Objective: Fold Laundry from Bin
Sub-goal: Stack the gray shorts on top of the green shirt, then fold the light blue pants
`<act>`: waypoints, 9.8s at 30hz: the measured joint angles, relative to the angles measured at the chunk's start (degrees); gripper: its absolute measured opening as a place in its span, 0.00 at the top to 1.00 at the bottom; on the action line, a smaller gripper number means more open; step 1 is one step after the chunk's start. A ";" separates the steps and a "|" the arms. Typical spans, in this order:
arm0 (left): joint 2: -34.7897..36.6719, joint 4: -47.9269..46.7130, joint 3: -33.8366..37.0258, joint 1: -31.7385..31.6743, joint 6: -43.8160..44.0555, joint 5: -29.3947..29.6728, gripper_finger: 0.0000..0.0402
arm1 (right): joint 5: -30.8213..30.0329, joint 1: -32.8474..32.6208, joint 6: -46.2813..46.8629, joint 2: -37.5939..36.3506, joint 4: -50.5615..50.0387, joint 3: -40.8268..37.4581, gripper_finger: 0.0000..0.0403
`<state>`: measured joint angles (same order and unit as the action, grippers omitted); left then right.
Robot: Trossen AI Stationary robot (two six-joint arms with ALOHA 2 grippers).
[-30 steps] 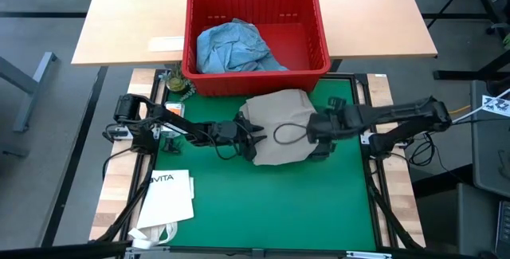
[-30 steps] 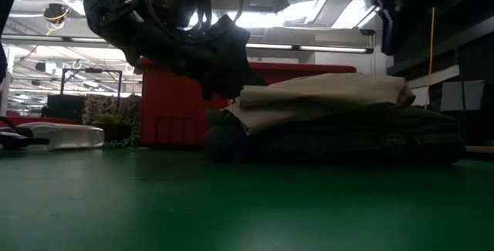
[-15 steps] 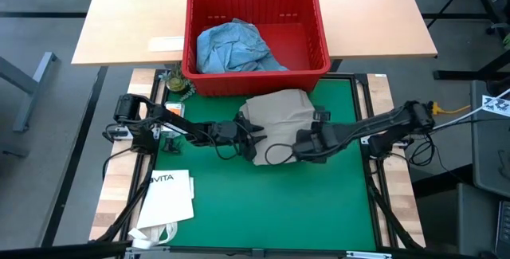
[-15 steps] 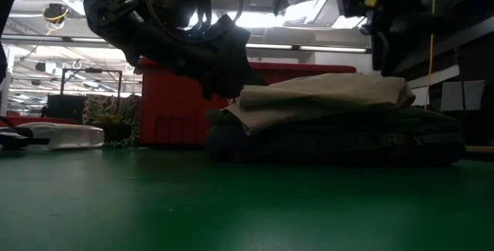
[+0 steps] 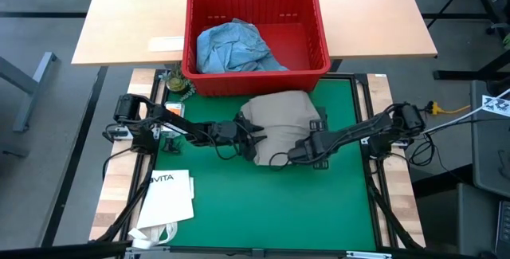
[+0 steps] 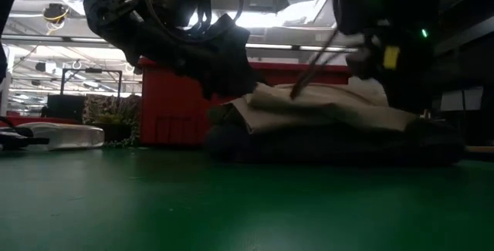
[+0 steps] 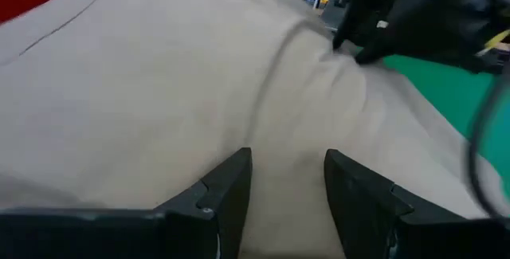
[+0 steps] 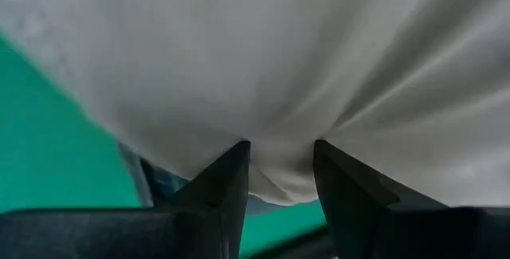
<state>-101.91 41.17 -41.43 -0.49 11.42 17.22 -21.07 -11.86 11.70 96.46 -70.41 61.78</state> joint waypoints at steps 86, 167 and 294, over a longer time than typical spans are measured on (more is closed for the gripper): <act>-2.98 -21.45 -15.34 10.19 -8.98 4.18 0.61 | -3.35 33.29 -39.23 -20.10 26.04 -8.07 0.65; -5.27 -22.49 -15.41 4.46 -7.02 -2.84 0.61 | 3.62 1.22 -5.42 -26.05 27.24 -17.13 0.65; 19.17 -24.03 -22.36 -35.87 -7.07 -8.77 0.61 | -0.12 1.38 -13.53 -26.29 34.45 -12.86 0.65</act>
<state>-82.74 17.15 -63.79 -36.36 4.35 8.45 -21.19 -10.48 -1.83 70.17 -35.97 48.93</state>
